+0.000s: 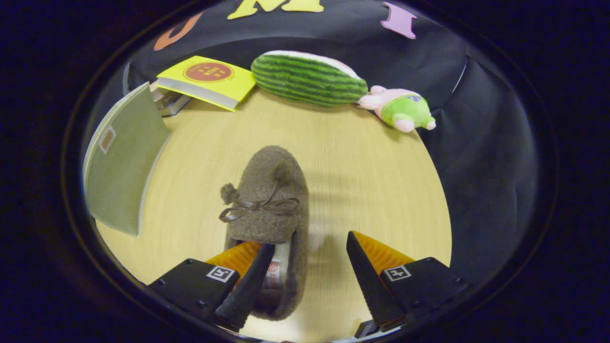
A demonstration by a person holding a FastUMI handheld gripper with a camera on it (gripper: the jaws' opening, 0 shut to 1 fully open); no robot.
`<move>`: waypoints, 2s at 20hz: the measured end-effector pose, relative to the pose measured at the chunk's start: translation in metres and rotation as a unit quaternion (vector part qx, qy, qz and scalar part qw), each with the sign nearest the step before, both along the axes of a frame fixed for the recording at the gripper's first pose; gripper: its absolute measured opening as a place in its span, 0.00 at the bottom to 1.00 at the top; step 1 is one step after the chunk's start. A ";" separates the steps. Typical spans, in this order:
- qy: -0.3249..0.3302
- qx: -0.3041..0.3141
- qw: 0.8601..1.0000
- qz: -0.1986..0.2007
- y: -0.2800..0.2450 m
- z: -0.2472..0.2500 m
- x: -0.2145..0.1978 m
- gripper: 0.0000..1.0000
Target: Open the storage box then place both shoes into the box .Put the left shoe in first, then the right shoe, with the right side of both shoes facing outward in a uniform manner.
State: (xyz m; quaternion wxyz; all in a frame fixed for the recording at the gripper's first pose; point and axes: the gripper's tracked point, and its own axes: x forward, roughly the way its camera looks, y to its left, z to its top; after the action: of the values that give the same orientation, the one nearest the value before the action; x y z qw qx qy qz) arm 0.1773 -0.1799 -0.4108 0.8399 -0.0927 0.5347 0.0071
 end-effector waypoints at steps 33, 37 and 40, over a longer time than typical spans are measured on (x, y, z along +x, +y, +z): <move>0.020 0.072 0.997 -0.005 0.143 0.152 -0.016 0.06; 0.009 0.098 0.995 0.007 0.195 0.184 -0.014 0.06; -0.006 0.125 0.992 0.005 0.239 0.202 -0.011 0.06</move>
State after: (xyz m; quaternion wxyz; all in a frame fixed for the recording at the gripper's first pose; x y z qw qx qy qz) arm 0.1663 0.0587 -0.2090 0.8483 0.0106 0.5236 0.0781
